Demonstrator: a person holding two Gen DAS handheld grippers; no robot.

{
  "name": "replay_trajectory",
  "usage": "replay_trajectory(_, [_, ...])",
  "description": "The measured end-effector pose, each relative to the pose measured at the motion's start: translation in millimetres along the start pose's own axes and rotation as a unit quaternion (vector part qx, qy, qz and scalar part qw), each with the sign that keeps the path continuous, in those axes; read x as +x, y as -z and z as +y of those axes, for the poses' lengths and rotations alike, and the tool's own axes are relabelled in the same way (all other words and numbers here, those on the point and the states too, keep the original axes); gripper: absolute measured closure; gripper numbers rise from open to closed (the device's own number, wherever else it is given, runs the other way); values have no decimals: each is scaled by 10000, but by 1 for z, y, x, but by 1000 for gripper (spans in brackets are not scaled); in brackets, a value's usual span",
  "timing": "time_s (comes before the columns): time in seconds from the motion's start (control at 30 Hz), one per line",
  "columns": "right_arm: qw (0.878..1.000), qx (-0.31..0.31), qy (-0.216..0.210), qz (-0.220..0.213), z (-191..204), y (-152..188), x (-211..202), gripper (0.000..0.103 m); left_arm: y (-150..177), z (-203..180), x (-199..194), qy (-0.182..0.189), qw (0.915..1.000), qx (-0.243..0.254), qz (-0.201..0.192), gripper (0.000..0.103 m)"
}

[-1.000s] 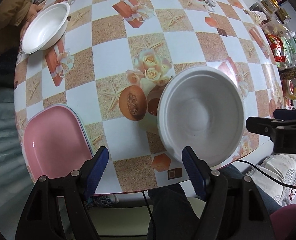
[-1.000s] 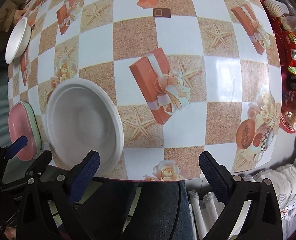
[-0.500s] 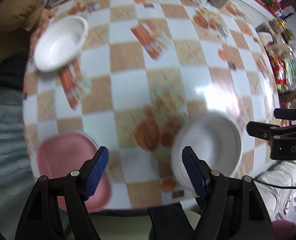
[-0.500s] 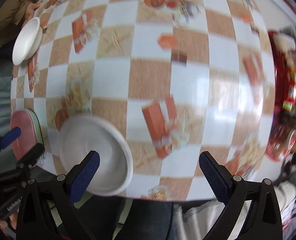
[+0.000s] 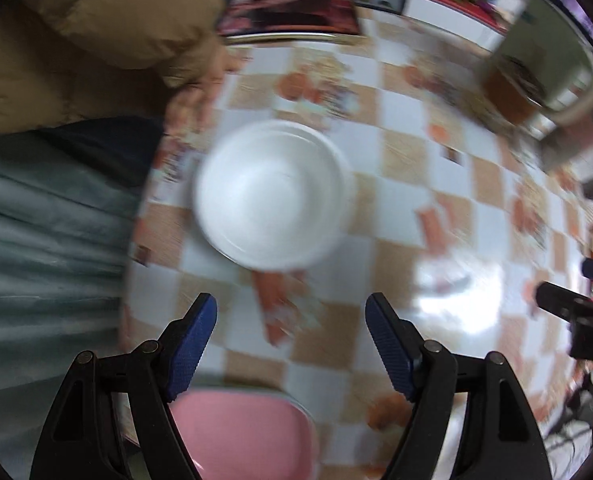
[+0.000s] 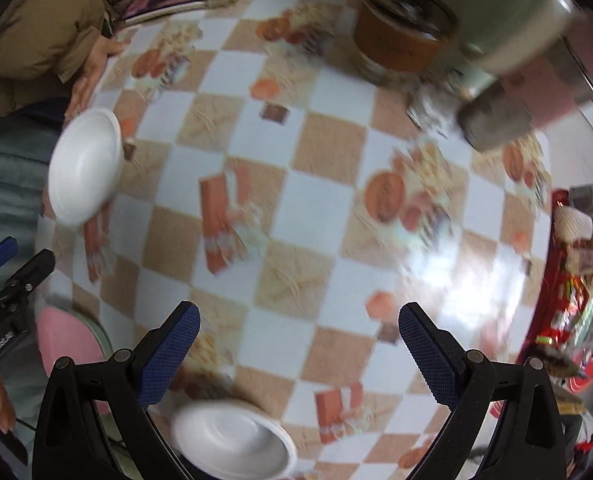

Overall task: Organize plates and bowls
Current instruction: 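Move the left gripper to a white bowl near the person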

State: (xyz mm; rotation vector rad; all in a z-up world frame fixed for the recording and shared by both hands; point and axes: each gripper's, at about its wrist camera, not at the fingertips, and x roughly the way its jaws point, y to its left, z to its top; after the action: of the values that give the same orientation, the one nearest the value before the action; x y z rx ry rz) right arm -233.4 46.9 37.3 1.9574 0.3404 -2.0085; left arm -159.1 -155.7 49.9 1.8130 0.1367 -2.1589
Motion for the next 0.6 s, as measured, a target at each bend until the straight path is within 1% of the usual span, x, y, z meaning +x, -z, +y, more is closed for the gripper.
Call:
replay_trajectory(0.03, [10000, -33, -50, -43, 9, -8, 1, 3, -7, 9, 7, -115, 9999, -100, 12, 23])
replay_trajectory(0.13, [9996, -157, -197, -124, 36, -31, 12, 3, -18, 28, 20, -193, 9991, -371, 37, 23])
replay_trajectory(0.23, [9992, -184, -335, -128, 58, -44, 24, 3, -30, 42, 35, -322, 9979, -565, -14, 23])
replay_trajectory(0.27, [9990, -191, -380, -137, 65, -49, 29, 3, -34, 44, 41, -429, 9974, -580, 0, 23])
replay_trajectory(0.37, [9985, -141, -505, -172, 83, -63, 42, 3, -43, 49, 57, -585, 9966, -579, 51, 23])
replay_trajectory(0.43, [9981, -65, -587, -182, 92, -70, 49, 3, -49, 52, 66, -609, 9965, -567, 92, 23])
replay_trajectory(0.5, [9979, -24, -629, -157, 102, -78, 60, 3, -53, 55, 74, -716, 9960, -521, 125, 23])
replay_trajectory(0.6, [9977, -23, -663, -165, 113, -86, 70, 3, -60, 58, 95, -779, 9954, -482, 293, 23])
